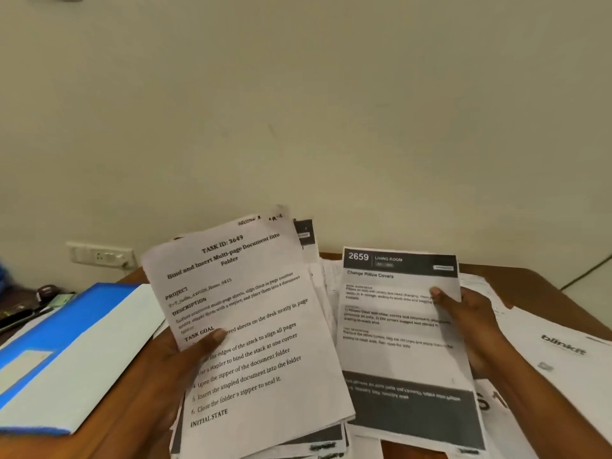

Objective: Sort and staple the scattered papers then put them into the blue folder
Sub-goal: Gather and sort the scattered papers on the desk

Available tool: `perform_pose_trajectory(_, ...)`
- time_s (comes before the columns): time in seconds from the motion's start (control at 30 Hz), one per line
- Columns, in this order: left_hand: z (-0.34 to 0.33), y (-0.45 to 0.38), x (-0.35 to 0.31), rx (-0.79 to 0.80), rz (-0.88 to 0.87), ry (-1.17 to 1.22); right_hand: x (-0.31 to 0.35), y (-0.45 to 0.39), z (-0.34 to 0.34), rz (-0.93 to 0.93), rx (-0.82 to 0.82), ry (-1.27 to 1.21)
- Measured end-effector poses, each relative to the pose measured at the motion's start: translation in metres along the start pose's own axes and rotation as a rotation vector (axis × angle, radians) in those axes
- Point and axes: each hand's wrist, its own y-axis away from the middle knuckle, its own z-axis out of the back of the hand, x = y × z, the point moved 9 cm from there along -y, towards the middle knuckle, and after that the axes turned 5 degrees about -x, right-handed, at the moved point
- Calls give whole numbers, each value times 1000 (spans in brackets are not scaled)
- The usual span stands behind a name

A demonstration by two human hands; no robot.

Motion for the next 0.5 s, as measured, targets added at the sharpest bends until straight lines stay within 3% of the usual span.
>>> perform_pose_trajectory(0.23,-74,7,7,161,-24,40,33,22,-10,105,30,-27)
perform_pose_trajectory(0.5,-117,17,26,244,-11,-3,35,43,-23,31,34,-82)
